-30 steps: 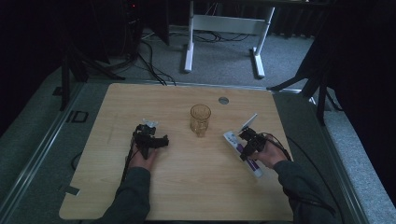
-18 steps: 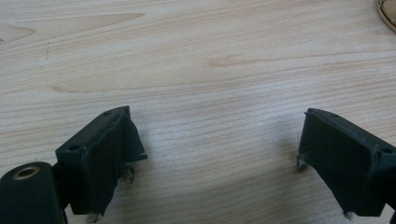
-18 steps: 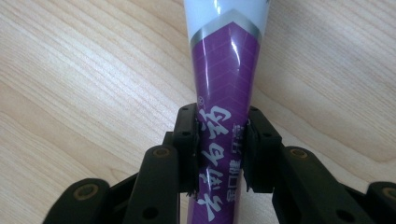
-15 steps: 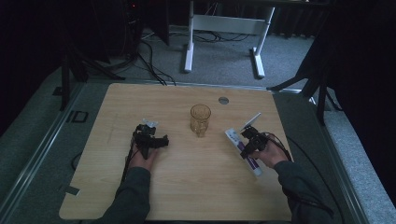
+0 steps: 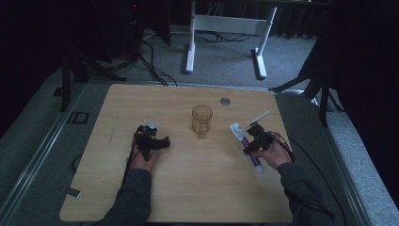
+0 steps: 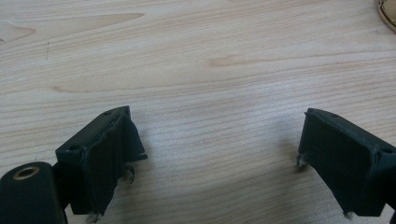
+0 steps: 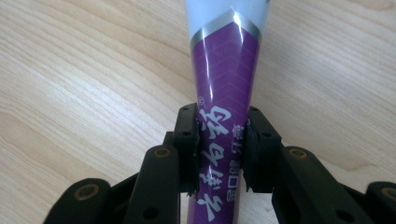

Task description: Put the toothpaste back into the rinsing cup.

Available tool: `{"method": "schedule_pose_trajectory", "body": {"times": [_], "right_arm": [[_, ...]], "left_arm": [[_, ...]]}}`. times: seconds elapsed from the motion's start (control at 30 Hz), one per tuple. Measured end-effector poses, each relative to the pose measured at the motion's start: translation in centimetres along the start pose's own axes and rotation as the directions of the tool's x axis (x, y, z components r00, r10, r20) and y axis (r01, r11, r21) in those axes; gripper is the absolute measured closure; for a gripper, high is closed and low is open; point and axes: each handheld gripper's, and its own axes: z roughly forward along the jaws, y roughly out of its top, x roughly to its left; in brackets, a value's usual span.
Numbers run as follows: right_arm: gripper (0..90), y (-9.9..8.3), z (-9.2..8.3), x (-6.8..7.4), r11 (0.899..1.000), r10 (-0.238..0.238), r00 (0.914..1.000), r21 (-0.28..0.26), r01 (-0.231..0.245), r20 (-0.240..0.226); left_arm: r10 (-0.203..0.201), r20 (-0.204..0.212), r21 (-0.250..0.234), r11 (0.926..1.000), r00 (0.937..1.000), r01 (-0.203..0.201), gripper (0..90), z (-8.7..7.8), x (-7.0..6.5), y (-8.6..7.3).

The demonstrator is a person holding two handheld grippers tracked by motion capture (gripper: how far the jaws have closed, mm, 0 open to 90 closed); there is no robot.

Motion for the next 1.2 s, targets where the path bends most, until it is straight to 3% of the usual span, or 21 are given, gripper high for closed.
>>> {"method": "schedule_pose_trajectory", "body": {"times": [0.4,1.2], "right_arm": [[70.6,0.5,-0.6,0.2,0.996,0.030,0.9992,-0.083,-0.032,-0.027],[70.6,1.2,-1.2,0.4,0.987,0.044,0.9983,-0.155,-0.050,-0.037]], "left_arm": [[0.000,0.000,0.000,1.0000,1.0000,0.000,10.1,0.0,0.0,0.0],[-0.001,0.000,-0.001,1.0000,1.0000,0.001,10.1,0.0,0.0,0.0]]}}
